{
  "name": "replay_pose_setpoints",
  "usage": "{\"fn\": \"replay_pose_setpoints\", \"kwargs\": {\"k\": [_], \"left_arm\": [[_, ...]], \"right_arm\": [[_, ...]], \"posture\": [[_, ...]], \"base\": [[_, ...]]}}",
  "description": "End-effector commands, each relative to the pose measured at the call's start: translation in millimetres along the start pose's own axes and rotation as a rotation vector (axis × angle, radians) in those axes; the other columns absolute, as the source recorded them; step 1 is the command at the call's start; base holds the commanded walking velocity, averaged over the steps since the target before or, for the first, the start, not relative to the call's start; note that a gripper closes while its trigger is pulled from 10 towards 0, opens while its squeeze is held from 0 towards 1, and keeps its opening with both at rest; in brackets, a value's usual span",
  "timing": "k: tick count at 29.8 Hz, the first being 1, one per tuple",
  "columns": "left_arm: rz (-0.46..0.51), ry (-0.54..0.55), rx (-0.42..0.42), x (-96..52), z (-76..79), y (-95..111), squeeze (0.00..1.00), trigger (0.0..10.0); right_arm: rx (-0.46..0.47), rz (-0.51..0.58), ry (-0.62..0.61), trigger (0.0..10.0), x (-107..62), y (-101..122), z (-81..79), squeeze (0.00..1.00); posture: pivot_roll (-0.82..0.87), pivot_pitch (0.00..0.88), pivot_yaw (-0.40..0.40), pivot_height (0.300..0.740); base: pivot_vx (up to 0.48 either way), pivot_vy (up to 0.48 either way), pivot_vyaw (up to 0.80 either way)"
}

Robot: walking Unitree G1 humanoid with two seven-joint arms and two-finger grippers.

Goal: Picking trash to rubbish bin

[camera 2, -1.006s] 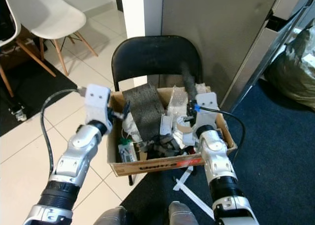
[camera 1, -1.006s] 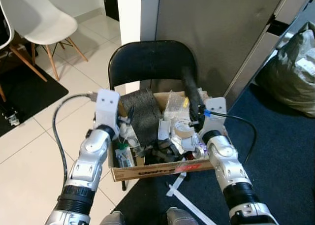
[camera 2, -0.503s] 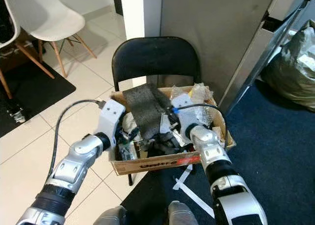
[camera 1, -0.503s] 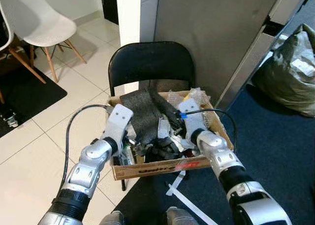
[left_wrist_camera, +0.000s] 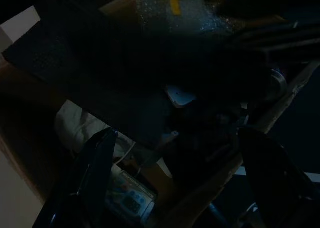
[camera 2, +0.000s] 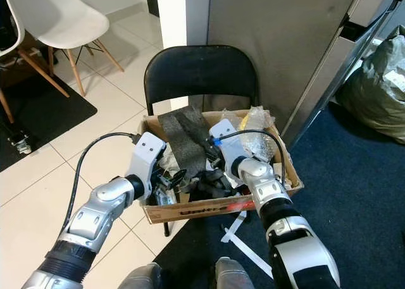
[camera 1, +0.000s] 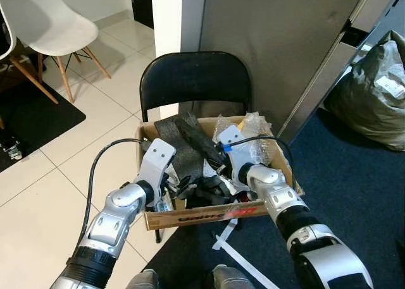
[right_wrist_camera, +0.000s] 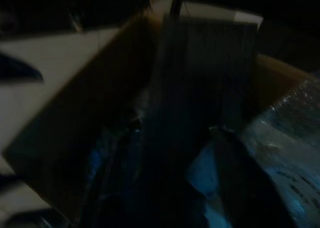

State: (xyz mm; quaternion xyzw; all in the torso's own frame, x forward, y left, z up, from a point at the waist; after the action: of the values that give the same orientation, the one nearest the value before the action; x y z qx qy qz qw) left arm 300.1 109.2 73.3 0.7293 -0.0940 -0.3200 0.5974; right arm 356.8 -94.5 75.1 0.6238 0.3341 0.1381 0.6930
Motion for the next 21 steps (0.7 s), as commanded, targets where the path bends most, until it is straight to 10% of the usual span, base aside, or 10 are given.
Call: {"fn": "replay_pose_setpoints", "kwargs": {"k": [1,2,3,4,13,21], "left_arm": [[-0.024,-0.005,0.005,-2.5,-1.2,-3.6,0.00,10.0],[-0.024,-0.005,0.005,-2.5,-1.2,-3.6,0.00,10.0],[-0.024,-0.004,0.004,-2.4,-1.6,-2.9,0.00,10.0],[-0.023,-0.001,0.002,-2.4,-2.2,-1.9,0.00,10.0],[0.055,0.224,0.000,-1.9,-29.4,12.4,0.00,10.0],[0.177,0.510,-0.065,-14.6,-60.7,28.9,0.00,10.0]], "right_arm": [[0.118,0.078,-0.013,10.0,-0.6,10.1,4.2,0.95],[0.118,0.078,-0.013,10.0,-0.6,10.1,4.2,0.95],[0.186,0.140,-0.040,10.0,-1.4,18.4,9.0,0.22],[0.249,0.211,-0.089,10.0,-3.7,27.6,18.0,0.00],[0.365,0.434,-0.513,10.0,-38.7,51.0,81.6,0.00],[0.240,0.452,-0.577,10.0,-54.8,40.5,72.7,0.00]], "posture": [[-0.05,0.092,-0.061,0.740],[-0.05,0.092,-0.061,0.740],[-0.05,0.092,-0.062,0.740],[-0.05,0.091,-0.061,0.740],[-0.05,0.074,-0.051,0.740],[-0.04,0.047,-0.036,0.740]], "base": [[0.000,0.000,0.00],[0.000,0.000,0.00],[0.000,0.000,0.00],[0.000,0.000,0.00],[0.000,0.000,0.00],[0.000,0.000,0.00]]}}
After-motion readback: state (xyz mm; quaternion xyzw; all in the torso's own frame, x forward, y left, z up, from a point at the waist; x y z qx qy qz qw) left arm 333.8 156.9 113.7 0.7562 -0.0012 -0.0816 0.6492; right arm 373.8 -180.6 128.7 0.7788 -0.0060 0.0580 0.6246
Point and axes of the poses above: a point about 5 cm out from each wrist's last joint towards the gripper, its own x axis pointing out of the wrist towards the gripper, its own y axis along the axis of the wrist's last joint, z = x × y, the point moved 2 cm from there along x, pointing out of the wrist towards the gripper, and after that the axes turned 2 degrees about x, right-handed, at the moved point
